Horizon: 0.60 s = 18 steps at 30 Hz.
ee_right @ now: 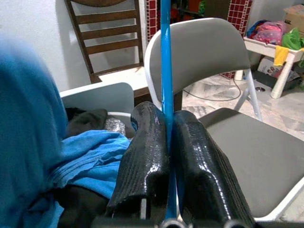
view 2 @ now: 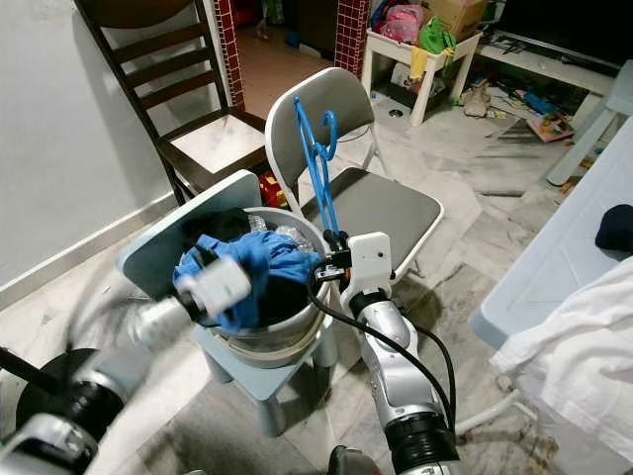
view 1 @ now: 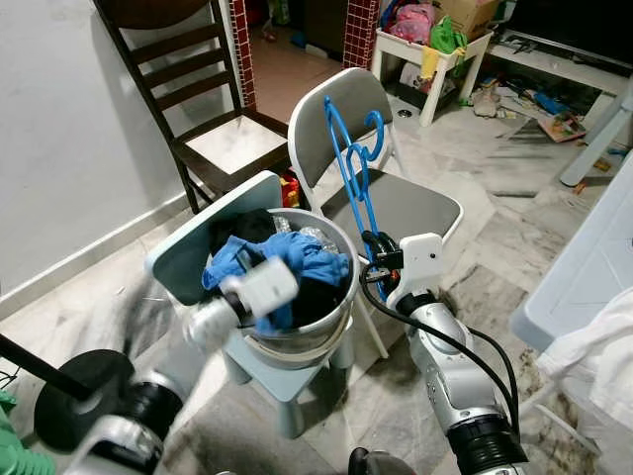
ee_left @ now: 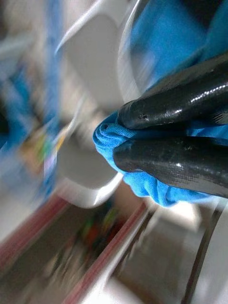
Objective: Hang hanger
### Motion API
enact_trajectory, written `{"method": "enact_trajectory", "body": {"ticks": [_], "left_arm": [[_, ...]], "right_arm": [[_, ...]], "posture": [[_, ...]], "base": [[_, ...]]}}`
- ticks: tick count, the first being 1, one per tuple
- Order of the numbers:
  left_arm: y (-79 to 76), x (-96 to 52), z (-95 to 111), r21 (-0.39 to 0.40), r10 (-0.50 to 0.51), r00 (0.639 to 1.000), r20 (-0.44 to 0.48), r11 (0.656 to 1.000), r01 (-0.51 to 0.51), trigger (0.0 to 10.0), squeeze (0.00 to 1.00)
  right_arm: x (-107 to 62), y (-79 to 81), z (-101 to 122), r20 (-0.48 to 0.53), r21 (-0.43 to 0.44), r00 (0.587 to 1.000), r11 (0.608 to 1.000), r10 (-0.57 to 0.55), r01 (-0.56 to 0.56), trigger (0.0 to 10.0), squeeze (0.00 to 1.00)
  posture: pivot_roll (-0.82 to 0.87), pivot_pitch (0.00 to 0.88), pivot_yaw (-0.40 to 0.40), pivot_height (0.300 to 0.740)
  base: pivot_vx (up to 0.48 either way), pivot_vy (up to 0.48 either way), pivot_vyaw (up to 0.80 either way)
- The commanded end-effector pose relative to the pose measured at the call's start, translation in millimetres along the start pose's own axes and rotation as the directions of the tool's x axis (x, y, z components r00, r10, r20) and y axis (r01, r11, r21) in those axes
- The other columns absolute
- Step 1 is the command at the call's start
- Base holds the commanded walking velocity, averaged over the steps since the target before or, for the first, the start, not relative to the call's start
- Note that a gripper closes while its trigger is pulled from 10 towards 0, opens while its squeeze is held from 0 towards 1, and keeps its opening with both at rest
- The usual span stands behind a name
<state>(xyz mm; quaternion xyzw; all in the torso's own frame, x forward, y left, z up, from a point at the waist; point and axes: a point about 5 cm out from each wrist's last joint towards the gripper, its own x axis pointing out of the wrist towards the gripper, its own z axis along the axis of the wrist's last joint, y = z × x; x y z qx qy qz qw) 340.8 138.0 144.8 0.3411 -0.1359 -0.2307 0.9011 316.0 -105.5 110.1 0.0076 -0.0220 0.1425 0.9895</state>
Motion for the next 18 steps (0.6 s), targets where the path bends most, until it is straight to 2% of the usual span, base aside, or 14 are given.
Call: {"method": "enact_trajectory", "body": {"ticks": [1,2,5,6,8,12,18], "left_arm": [[29.3,6.5,22.0,0.023,0.105,0.989,0.108,0.994,-0.108,0.0,0.00],[46.3,10.8,34.8,0.033,0.154,0.975,0.159,0.986,-0.161,0.0,0.00],[66.5,17.3,56.4,0.040,0.211,0.946,0.245,0.973,-0.227,0.0,0.00],[80.4,21.9,74.5,0.037,0.242,0.919,0.310,0.963,-0.266,0.0,0.00],[88.2,24.6,86.3,0.031,0.254,0.902,0.350,0.959,-0.282,0.0,0.00],[111.8,27.4,120.2,-0.020,0.316,0.832,0.456,0.938,-0.345,0.0,0.00],[123.5,26.3,133.7,-0.056,0.342,0.804,0.487,0.931,-0.362,0.0,0.00]], "right_arm": [[3.1,0.3,3.9,0.022,-0.005,1.000,1.000,0.004,-0.004,10.0,0.00],[3.5,0.8,3.1,0.019,-0.006,1.000,1.000,0.004,-0.004,10.0,0.00],[4.3,1.7,2.6,0.017,-0.005,1.000,1.000,0.002,-0.002,10.0,0.00],[5.2,2.3,2.4,0.016,-0.005,1.000,1.000,0.000,0.000,10.0,0.00],[5.8,2.7,2.4,0.016,-0.005,1.000,1.000,-0.001,0.001,10.0,0.00],[7.6,4.1,2.6,0.019,-0.002,1.000,1.000,-0.005,0.005,10.0,0.00],[10.1,5.7,2.1,0.020,0.001,1.000,1.000,-0.004,0.004,10.0,0.00]], "posture": [[-0.09,0.072,0.003,0.740],[-0.09,0.071,0.004,0.740],[-0.08,0.067,0.007,0.740],[-0.08,0.064,0.009,0.740],[-0.08,0.064,0.009,0.740],[-0.07,0.058,0.014,0.740],[-0.06,0.054,0.015,0.740]], "base": [[0.000,0.000,0.00],[0.000,0.000,0.00],[0.000,0.000,0.00],[0.000,0.000,0.00],[0.000,0.000,0.00],[0.000,0.000,0.00],[0.000,0.000,0.00]]}}
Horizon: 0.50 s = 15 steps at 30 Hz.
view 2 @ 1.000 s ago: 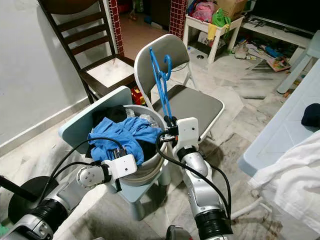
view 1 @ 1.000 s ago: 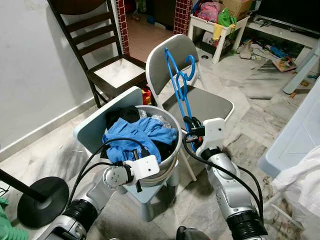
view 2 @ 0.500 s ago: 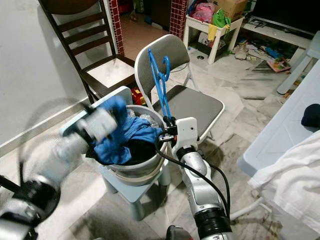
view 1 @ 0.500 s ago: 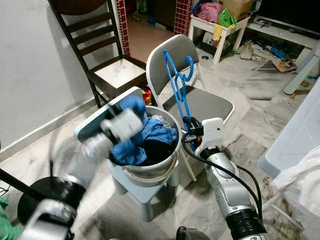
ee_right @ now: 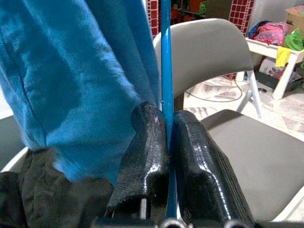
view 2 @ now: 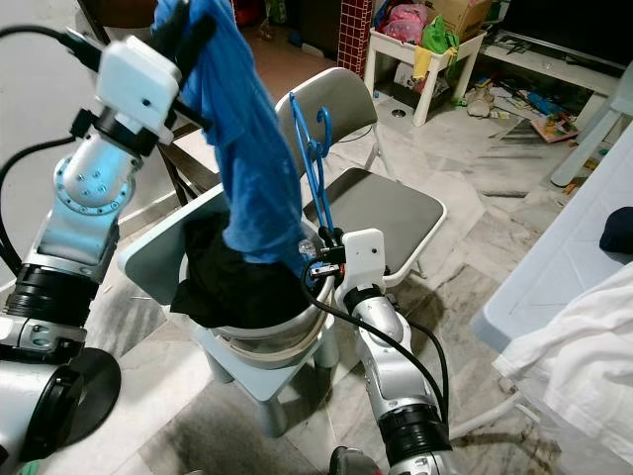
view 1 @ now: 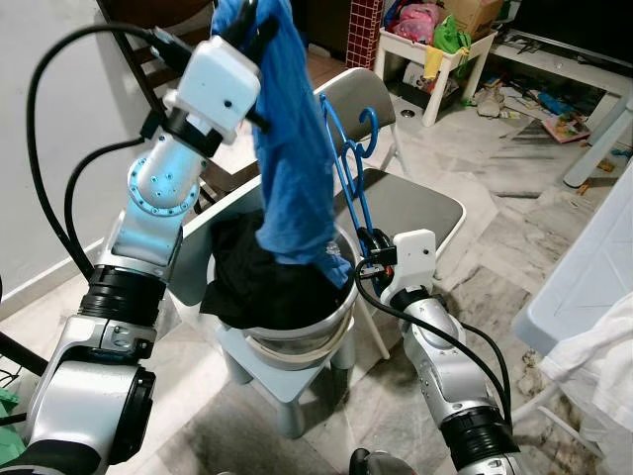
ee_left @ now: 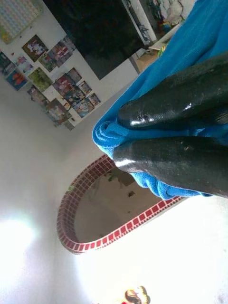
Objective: Hang hanger
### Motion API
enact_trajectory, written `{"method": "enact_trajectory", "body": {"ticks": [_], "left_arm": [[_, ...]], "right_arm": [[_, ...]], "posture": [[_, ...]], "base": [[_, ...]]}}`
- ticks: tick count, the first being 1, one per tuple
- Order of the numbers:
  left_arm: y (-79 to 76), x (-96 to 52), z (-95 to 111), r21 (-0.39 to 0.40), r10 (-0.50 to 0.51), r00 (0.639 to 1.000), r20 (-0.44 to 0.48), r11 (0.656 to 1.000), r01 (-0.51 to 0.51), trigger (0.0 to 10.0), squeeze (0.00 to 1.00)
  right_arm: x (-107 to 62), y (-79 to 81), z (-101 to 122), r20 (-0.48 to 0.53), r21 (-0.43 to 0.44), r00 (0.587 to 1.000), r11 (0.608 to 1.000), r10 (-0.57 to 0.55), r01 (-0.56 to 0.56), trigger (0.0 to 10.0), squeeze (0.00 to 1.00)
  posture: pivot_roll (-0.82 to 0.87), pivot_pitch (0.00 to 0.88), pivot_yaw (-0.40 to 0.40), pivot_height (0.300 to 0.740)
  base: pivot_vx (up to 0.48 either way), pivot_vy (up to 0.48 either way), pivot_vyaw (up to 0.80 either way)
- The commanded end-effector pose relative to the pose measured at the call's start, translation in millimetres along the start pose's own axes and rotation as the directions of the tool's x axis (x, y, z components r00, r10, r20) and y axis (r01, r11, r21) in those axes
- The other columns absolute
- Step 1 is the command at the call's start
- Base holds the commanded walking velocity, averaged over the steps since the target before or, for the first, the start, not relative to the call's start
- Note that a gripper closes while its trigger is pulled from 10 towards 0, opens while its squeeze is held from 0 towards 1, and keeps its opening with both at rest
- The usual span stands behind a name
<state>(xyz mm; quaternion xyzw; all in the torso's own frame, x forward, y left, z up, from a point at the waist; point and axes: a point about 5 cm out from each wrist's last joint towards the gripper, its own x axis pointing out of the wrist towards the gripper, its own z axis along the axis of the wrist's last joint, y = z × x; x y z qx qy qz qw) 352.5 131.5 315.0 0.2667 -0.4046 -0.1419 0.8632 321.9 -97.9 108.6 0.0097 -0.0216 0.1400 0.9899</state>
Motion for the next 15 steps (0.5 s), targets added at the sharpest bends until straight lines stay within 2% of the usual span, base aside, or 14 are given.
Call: {"method": "enact_trajectory", "body": {"ticks": [1,6,8,11,12,14,15], "left_arm": [[10.9,8.0,9.7,-0.020,0.043,0.998,0.039,0.999,-0.042,0.0,0.00],[20.8,19.9,22.7,-0.053,0.091,0.993,0.081,0.995,-0.087,0.0,0.00],[26.0,17.2,24.1,-0.057,0.114,0.990,0.079,0.992,-0.110,0.0,0.00],[27.4,-7.5,5.4,-0.059,0.132,0.991,-0.015,0.989,-0.133,0.0,0.00],[25.0,-28.9,-10.6,-0.065,0.146,0.985,-0.091,0.986,-0.153,0.0,0.00],[22.4,-44.7,-22.0,-0.076,0.162,0.975,-0.154,0.982,-0.175,0.0,0.00],[15.5,-71.8,-41.6,-0.100,0.185,0.947,-0.262,0.971,-0.217,0.0,0.00]], "right_arm": [[3.5,0.4,4.4,0.021,-0.003,1.000,1.000,0.001,-0.001,10.0,0.00],[6.0,-1.7,3.7,0.016,-0.012,1.000,1.000,-0.018,0.019,10.0,0.00],[5.5,-2.4,2.4,0.012,-0.014,1.000,1.000,-0.025,0.025,10.0,0.00],[3.7,-3.1,-1.4,-0.001,-0.021,1.000,0.999,-0.030,0.030,10.0,0.00],[2.8,-3.1,-2.8,-0.005,-0.023,1.000,0.999,-0.028,0.028,10.0,0.00],[2.5,-3.2,-3.4,-0.008,-0.025,1.000,0.999,-0.027,0.027,10.0,0.00],[2.4,-3.6,-3.7,-0.010,-0.027,1.000,0.999,-0.026,0.026,10.0,0.00]], "posture": [[-0.06,0.053,0.017,0.740],[-0.06,0.054,0.020,0.740],[-0.06,0.058,0.019,0.740],[-0.05,0.067,0.012,0.740],[-0.04,0.070,0.008,0.740],[-0.04,0.077,0.001,0.740],[-0.04,0.080,-0.006,0.740]], "base": [[0.000,0.000,0.00],[0.000,0.000,0.00],[0.000,0.000,0.00],[0.000,0.000,0.00],[0.000,0.000,0.00],[0.000,0.000,0.00],[0.000,0.000,0.00]]}}
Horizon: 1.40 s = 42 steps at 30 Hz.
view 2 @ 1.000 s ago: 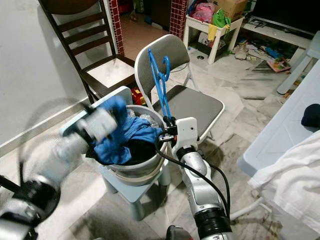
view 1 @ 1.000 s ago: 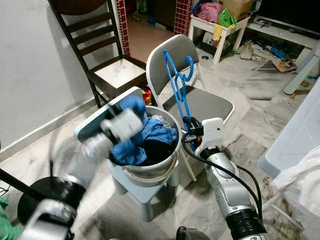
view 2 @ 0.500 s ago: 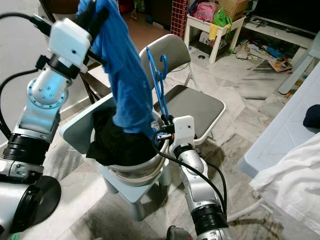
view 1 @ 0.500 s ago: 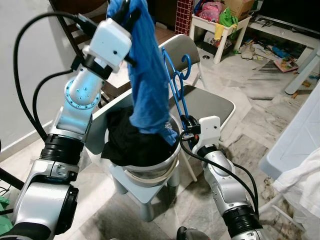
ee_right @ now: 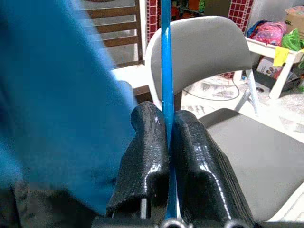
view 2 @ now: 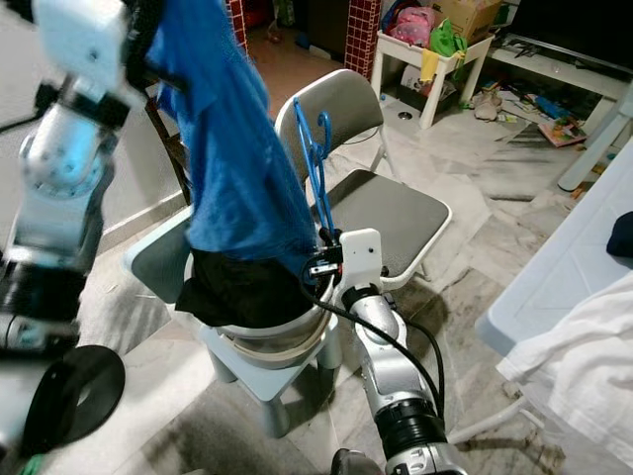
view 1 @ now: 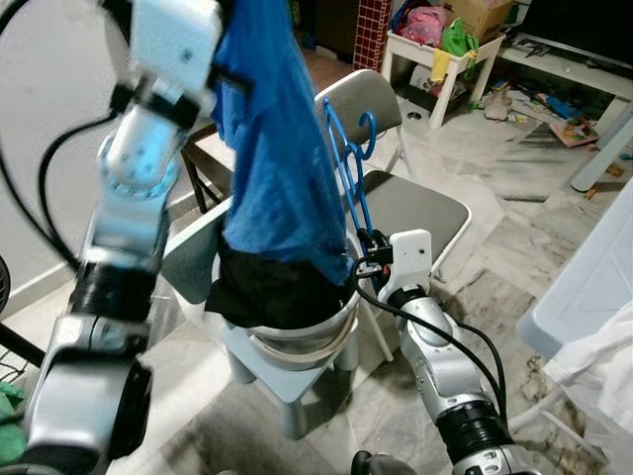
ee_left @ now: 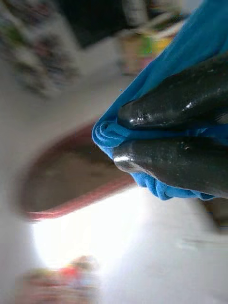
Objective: Hang hanger
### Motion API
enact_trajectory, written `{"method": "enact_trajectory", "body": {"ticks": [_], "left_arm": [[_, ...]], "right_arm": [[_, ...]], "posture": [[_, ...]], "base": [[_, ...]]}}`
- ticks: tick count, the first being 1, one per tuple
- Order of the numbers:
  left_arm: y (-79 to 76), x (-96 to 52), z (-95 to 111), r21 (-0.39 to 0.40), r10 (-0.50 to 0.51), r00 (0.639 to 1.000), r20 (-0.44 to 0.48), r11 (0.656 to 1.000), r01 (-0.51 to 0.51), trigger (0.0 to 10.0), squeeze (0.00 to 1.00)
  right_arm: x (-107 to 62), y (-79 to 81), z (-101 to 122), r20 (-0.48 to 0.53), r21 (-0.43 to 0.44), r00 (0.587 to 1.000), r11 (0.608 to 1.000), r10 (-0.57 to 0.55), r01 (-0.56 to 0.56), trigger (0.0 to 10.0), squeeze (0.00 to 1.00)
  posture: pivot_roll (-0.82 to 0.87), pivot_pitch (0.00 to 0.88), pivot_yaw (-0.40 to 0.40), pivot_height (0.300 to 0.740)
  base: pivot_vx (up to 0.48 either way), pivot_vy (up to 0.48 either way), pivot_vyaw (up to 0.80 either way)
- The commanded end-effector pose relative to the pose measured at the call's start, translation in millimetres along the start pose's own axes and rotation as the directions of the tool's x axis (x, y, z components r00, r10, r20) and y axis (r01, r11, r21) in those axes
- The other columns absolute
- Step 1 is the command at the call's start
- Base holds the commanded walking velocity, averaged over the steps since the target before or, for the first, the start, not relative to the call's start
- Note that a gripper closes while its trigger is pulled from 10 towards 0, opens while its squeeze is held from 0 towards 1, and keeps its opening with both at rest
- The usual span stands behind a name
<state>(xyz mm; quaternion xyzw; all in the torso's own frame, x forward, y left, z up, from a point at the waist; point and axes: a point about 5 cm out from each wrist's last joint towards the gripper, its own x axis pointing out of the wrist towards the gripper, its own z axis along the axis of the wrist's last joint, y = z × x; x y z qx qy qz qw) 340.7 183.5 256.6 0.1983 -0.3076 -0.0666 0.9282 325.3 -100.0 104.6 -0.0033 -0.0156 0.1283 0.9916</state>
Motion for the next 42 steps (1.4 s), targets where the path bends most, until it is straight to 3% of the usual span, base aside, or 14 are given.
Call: {"method": "enact_trajectory", "body": {"ticks": [1,6,7,8,9,12,15,16,29,30,31,32,36,42], "left_arm": [[6.4,-19.0,-18.7,-0.020,0.066,0.994,-0.085,0.997,-0.068,0.0,0.00],[-0.8,-68.6,-64.7,-0.016,0.072,0.953,-0.295,0.997,-0.081,0.0,0.00],[-2.7,-95.6,-85.3,-0.020,0.088,0.909,-0.407,0.994,-0.105,0.0,0.00],[-2.7,-95.6,-85.3,-0.020,0.088,0.909,-0.407,0.994,-0.105,0.0,0.00],[-4.9,-114.6,-97.4,-0.007,0.085,0.873,-0.481,0.995,-0.101,0.0,0.00],[-5.2,-135.6,-111.0,0.016,0.091,0.822,-0.562,0.995,-0.100,0.0,0.00],[-3.9,-145.4,-117.8,0.019,0.099,0.792,-0.603,0.994,-0.110,0.0,0.07],[-2.2,-150.5,-121.8,0.026,0.110,0.773,-0.625,0.992,-0.120,0.4,1.00],[0.6,-131.3,-118.4,0.075,0.104,0.810,-0.577,0.994,-0.075,0.0,1.00],[1.2,-131.6,-119.6,0.076,0.095,0.806,-0.584,0.995,-0.063,4.7,1.00],[1.5,-131.8,-120.3,0.075,0.089,0.804,-0.588,0.996,-0.055,4.7,1.00],[1.0,-135.8,-126.6,0.057,0.072,0.772,-0.631,0.997,-0.046,10.0,1.00],[4.0,-147.1,-138.4,0.059,0.077,0.695,-0.715,0.997,-0.050,10.0,1.00],[7.2,-144.6,-138.9,0.043,0.073,0.703,-0.708,0.997,-0.059,10.0,1.00]], "right_arm": [[-0.1,-1.0,0.4,0.003,-0.005,1.000,1.000,-0.001,0.001,10.0,0.00],[0.7,-1.8,0.9,-0.001,-0.014,1.000,1.000,0.009,-0.009,10.0,0.00],[1.2,-2.9,1.3,-0.003,-0.021,1.000,1.000,0.014,-0.014,10.0,0.00],[1.2,-2.9,1.3,-0.003,-0.021,1.000,1.000,0.014,-0.014,10.0,0.00],[1.2,-4.3,1.4,-0.004,-0.024,1.000,1.000,0.015,-0.015,10.0,0.00],[1.9,-6.0,2.4,-0.004,-0.026,1.000,1.000,0.014,-0.014,10.0,0.00],[1.8,-6.4,2.7,-0.003,-0.028,1.000,1.000,0.014,-0.014,10.0,0.00],[1.6,-6.3,2.8,-0.002,-0.028,1.000,1.000,0.012,-0.012,10.0,0.00],[-2.1,-6.1,-0.1,-0.006,-0.021,1.000,1.000,-0.002,0.002,10.0,0.00],[-2.0,-6.0,0.1,-0.005,-0.020,1.000,1.000,-0.003,0.003,10.0,0.00],[-2.0,-5.9,0.2,-0.004,-0.019,1.000,1.000,-0.003,0.003,10.0,0.00],[-1.8,-5.8,0.4,-0.004,-0.018,1.000,1.000,-0.005,0.005,10.0,0.00],[-2.6,-6.3,-0.3,-0.005,-0.018,1.000,1.000,-0.006,0.006,10.0,0.00],[-3.6,-8.2,-0.9,-0.008,-0.021,1.000,1.000,-0.011,0.011,10.0,0.00]], "posture": [[-0.03,0.087,-0.015,0.740],[-0.03,0.094,-0.029,0.740],[-0.03,0.096,-0.036,0.740],[-0.03,0.096,-0.036,0.740],[-0.03,0.096,-0.037,0.740],[-0.03,0.096,-0.041,0.740],[-0.04,0.097,-0.040,0.740],[-0.04,0.096,-0.039,0.740],[-0.05,0.100,-0.023,0.740],[-0.05,0.100,-0.022,0.740],[-0.05,0.100,-0.022,0.740],[-0.05,0.102,-0.021,0.740],[-0.06,0.102,-0.020,0.740],[-0.06,0.102,-0.021,0.740]], "base": [[0.000,0.000,0.00],[0.000,0.000,0.00],[0.000,0.000,0.00],[0.000,0.000,0.00],[0.000,0.000,0.00],[0.000,0.000,0.00],[0.000,0.000,0.00],[0.000,0.000,0.00],[0.000,0.000,0.00],[0.000,0.000,0.00],[0.000,0.000,0.00],[0.000,0.000,0.00],[0.000,0.000,0.00],[0.000,0.000,0.00]]}}
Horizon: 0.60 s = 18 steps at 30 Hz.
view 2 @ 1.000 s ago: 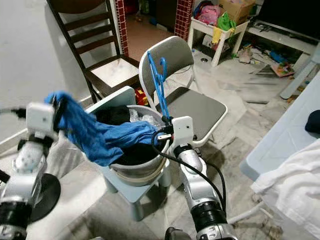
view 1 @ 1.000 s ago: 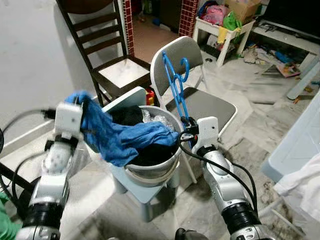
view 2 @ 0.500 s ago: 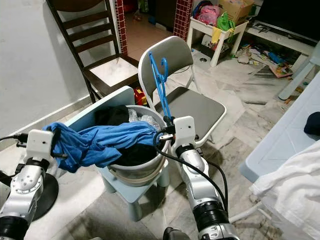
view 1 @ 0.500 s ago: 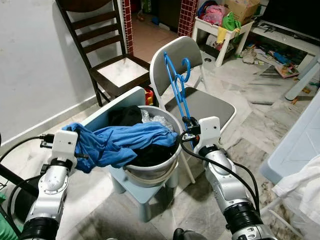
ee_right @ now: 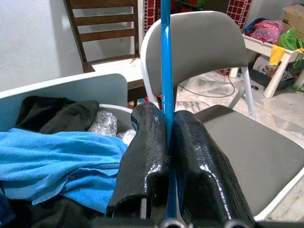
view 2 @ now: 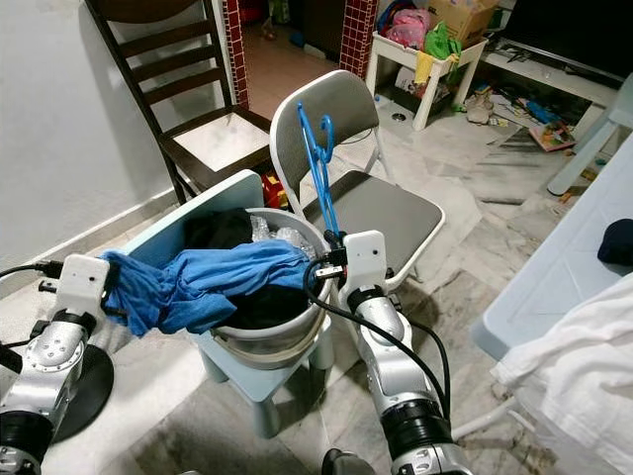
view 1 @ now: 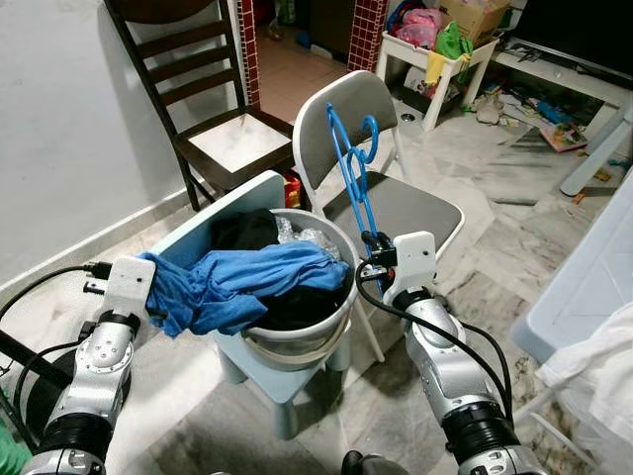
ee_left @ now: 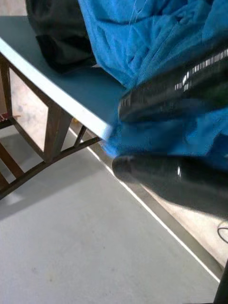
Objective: Hang hanger
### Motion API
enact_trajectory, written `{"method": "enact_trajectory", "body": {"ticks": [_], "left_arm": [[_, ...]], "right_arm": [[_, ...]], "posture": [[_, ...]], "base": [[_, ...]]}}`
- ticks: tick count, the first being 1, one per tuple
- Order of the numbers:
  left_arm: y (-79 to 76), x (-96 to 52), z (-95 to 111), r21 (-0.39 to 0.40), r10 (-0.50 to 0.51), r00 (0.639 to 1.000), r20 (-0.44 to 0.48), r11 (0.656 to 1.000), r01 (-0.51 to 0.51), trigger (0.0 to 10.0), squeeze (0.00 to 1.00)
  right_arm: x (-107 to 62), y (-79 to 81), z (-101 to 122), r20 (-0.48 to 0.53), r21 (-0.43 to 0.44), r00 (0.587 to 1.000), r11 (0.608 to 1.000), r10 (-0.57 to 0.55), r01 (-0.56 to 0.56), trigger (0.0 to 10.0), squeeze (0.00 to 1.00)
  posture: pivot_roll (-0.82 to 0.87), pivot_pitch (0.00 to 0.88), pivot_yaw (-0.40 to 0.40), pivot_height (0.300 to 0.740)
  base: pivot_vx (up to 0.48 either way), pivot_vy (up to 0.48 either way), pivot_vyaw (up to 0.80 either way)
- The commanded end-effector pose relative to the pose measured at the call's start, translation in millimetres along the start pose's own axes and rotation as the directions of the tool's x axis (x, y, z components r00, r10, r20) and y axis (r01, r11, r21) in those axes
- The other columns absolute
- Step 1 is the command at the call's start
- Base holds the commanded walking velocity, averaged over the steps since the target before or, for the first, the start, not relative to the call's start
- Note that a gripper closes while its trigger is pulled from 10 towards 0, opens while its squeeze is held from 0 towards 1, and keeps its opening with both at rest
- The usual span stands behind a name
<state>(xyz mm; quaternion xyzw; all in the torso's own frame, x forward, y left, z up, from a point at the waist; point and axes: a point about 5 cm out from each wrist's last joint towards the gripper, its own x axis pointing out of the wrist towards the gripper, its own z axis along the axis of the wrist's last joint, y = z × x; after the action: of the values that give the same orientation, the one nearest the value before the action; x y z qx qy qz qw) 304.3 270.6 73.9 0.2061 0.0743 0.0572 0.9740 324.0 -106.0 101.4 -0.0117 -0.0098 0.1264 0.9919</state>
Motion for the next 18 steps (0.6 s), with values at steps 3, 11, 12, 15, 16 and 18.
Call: {"method": "enact_trajectory", "body": {"ticks": [3,11,12,15,16,18], "left_arm": [[0.7,4.4,7.7,-0.007,-0.015,0.999,0.031,1.000,0.015,10.0,1.00],[-10.0,3.2,8.6,-0.016,-0.053,0.998,0.043,0.998,0.054,10.0,1.00],[-11.8,2.3,8.0,-0.019,-0.057,0.997,0.048,0.998,0.058,10.0,1.00],[-15.7,0.9,7.7,-0.024,-0.064,0.996,0.055,0.998,0.066,10.0,1.00],[-17.5,0.7,8.5,-0.029,-0.066,0.996,0.061,0.997,0.068,10.0,1.00],[-20.4,1.0,11.2,-0.034,-0.077,0.994,0.072,0.996,0.079,10.0,1.00]], "right_arm": [[-0.1,-2.7,2.6,0.006,-0.007,1.000,1.000,-0.007,0.007,10.0,0.00],[1.2,-2.8,3.9,0.011,-0.009,1.000,1.000,-0.010,0.010,10.0,0.00],[1.0,-3.2,3.8,0.011,-0.010,1.000,1.000,-0.011,0.012,10.0,0.00],[-0.2,-3.8,3.0,0.010,-0.010,1.000,1.000,-0.014,0.015,10.0,0.00],[-0.4,-3.8,2.8,0.009,-0.011,1.000,1.000,-0.015,0.015,10.0,0.00],[-0.2,-3.6,3.1,0.010,-0.011,1.000,1.000,-0.014,0.014,10.0,0.00]], "posture": [[-0.06,0.100,-0.021,0.740],[-0.06,0.098,-0.019,0.740],[-0.06,0.098,-0.018,0.740],[-0.06,0.096,-0.018,0.740],[-0.06,0.094,-0.019,0.740],[-0.06,0.092,-0.020,0.740]], "base": [[0.000,0.000,0.00],[0.000,0.000,0.00],[0.000,0.000,0.00],[0.000,0.000,0.00],[0.000,0.000,0.00],[0.000,0.000,0.00]]}}
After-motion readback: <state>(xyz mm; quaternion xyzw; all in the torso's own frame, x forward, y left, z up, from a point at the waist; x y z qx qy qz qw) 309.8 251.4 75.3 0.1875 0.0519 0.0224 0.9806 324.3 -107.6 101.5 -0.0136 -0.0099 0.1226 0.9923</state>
